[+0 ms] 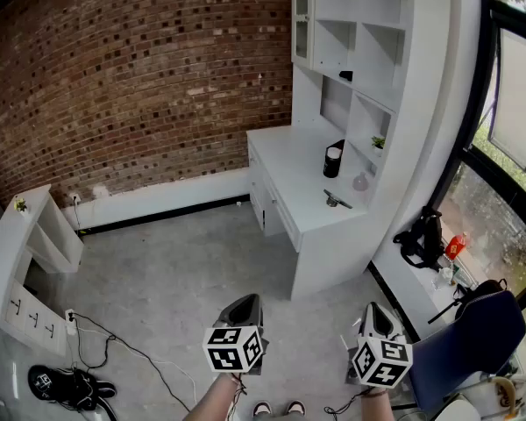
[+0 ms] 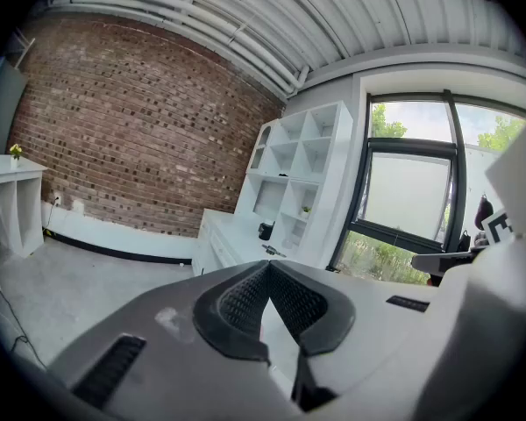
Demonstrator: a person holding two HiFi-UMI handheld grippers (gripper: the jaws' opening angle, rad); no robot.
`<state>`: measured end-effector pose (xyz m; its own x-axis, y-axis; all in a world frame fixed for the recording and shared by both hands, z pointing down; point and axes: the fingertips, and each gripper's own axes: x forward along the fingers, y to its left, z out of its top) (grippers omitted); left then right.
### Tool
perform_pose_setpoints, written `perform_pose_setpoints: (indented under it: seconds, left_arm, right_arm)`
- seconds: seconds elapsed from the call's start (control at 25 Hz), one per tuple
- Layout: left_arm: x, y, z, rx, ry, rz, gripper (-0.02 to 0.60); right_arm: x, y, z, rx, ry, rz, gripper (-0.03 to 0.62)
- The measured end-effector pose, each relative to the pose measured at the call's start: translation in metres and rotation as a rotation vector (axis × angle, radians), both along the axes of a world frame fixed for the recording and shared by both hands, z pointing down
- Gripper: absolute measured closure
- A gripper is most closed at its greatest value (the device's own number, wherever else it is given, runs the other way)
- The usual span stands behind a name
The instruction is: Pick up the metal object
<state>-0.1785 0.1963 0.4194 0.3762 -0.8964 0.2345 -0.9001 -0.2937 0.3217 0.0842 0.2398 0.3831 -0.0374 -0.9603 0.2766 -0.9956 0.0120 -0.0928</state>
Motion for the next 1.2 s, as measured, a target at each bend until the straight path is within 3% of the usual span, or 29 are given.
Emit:
perform_pose_setpoints:
  seconds: [0.36,0.8,1.2]
  left_arm:
    - [0.017,0.010,-0.004,0.003,-0.004,0.009,0.569]
    - [0.026,0.017,-0.005,0.010,-0.048,0.028,0.569]
    - [0.031,0.016,-0.006,0.011,-0.074,0.065,0.566]
  right_arm:
    - [0.013,0.009,-0.001,-0.003,-0.004,-0.010,0.594]
    - [0.018,0.009,0.014,-0.027,-0.103,-0.011,0.594]
    - [0.019,0.012,0.020,-0.040,-0.106,0.001,0.594]
